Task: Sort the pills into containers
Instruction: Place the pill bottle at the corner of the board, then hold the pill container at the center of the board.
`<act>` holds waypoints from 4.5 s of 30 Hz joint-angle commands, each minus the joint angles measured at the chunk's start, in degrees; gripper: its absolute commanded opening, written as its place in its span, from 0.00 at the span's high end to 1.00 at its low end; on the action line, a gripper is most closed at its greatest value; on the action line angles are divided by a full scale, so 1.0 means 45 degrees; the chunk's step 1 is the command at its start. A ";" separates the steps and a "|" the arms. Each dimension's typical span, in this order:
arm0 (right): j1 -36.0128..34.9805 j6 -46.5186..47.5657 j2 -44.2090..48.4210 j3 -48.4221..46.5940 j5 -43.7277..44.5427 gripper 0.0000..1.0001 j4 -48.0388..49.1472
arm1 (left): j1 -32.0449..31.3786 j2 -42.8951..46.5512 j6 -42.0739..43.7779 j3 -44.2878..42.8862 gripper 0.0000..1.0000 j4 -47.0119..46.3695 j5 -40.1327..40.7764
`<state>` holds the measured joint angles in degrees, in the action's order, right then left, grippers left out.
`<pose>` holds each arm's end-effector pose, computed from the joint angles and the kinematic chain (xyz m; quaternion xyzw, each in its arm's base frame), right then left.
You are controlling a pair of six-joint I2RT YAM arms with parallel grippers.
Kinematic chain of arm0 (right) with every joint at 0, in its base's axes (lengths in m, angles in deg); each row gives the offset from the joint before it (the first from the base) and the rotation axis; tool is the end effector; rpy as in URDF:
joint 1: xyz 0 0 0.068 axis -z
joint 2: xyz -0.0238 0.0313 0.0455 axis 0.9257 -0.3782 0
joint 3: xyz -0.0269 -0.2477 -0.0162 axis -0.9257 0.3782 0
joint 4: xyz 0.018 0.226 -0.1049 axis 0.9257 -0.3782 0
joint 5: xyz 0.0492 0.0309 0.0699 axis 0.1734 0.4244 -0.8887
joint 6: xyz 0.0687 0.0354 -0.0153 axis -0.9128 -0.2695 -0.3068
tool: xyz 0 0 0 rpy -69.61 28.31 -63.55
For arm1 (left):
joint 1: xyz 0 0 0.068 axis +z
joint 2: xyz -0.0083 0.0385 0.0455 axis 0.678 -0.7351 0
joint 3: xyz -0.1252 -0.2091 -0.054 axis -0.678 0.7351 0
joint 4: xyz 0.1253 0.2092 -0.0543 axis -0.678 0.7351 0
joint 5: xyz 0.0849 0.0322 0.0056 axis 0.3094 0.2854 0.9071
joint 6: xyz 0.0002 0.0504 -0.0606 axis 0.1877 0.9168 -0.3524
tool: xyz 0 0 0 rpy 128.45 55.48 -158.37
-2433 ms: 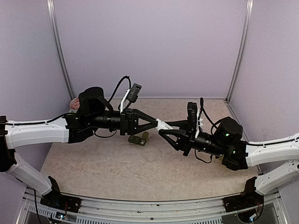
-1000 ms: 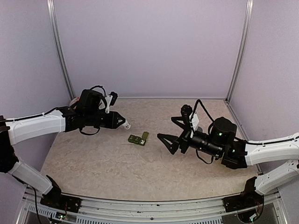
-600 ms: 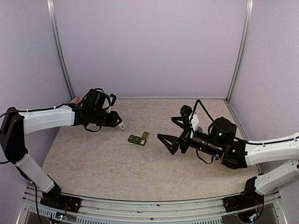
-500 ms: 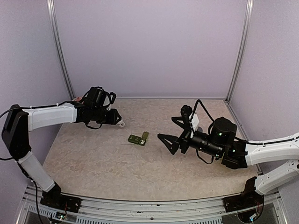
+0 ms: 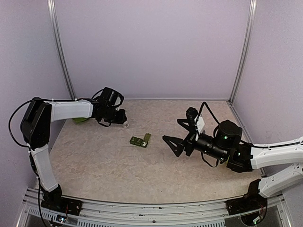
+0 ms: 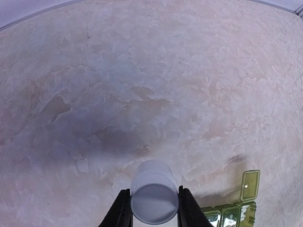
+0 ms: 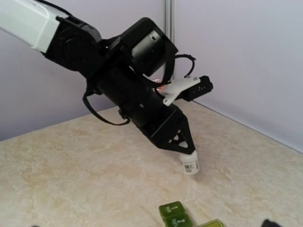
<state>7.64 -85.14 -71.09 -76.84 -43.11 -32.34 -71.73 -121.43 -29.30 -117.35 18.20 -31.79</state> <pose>0.1512 0.2519 0.2537 -0.3034 0.6339 0.3523 0.6180 0.3694 -0.2033 0.1665 0.1077 0.9247 -0.1274 0.3423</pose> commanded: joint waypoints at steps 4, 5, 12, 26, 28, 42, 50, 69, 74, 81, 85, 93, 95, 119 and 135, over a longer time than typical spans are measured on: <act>0.0098 -0.0002 0.0200 0.0263 0.0278 0.00 -0.0076 | 0.0530 -0.0079 0.0870 -0.0560 0.97 0.0722 0.1588; 0.0097 0.0002 0.0166 0.0266 0.0247 0.00 -0.0079 | 0.0671 -0.0029 0.0908 -0.0484 0.97 0.0782 0.1655; 0.0103 -0.0007 -0.0194 0.0137 0.0080 0.00 0.0102 | 0.1627 0.0069 0.1114 0.0024 0.97 0.0637 0.1457; 0.0103 -0.0071 -0.0285 0.0100 0.0068 0.00 -0.0019 | 0.2455 -0.1150 0.1201 -0.0668 0.96 0.0602 0.1597; 0.0103 -0.0094 -0.0325 0.0113 0.0053 0.00 0.0000 | 0.2468 -0.1196 0.1136 -0.0560 0.93 0.0489 0.1548; 0.0102 0.0002 -0.0753 -0.0044 -0.0446 0.00 0.0142 | 0.2468 -0.0649 0.0859 -0.0224 0.34 -0.0009 0.1573; 0.0107 0.0003 -0.1626 -0.0891 -0.1345 0.00 -0.0482 | 0.1656 0.0778 0.0946 0.0132 0.01 -0.0031 0.2152; 0.2306 -0.3981 -0.6046 -0.4847 -0.4220 0.05 -0.2608 | -0.0802 0.2502 -0.0290 0.4231 0.02 -0.2770 -0.1398; 0.2936 -0.5397 -0.7444 -0.5432 -0.4955 0.12 -0.2600 | -0.0794 0.2124 -0.0525 0.4740 0.01 -0.3813 -0.2574; 0.3262 -0.5884 -0.9324 -0.6828 -0.5376 0.13 -0.3169 | -0.0804 0.1313 -0.0563 0.4657 0.08 -0.4092 -0.2929; 0.3414 -0.6167 -1.0229 -0.7450 -0.5593 0.13 -0.3286 | -0.0795 0.1019 -0.0535 0.4590 0.12 -0.4028 -0.2755; 0.3874 -0.6794 -1.1452 -0.8098 -0.5934 0.13 -0.3120 | -0.0813 0.0497 -0.0515 0.4490 0.15 -0.4058 -0.2772; 0.3957 -0.6868 -1.1674 -0.8221 -0.6072 0.13 -0.3111 | -0.0811 0.0345 -0.0504 0.4381 0.15 -0.3988 -0.2750; 0.4146 -0.6936 -1.3268 -0.9467 -0.7490 0.14 -0.2212 | -0.1001 -0.0725 -0.0349 0.3586 0.22 -0.3221 -0.2104; 0.4146 -0.6515 -1.2612 -0.8152 -0.8901 0.16 0.0154 | -0.1305 -0.1063 -0.0052 0.3081 0.37 -0.2344 -0.1881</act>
<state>25.96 -115.42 -130.11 -115.90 -80.03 -36.82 -77.30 -124.15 -30.92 -103.20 2.90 -41.54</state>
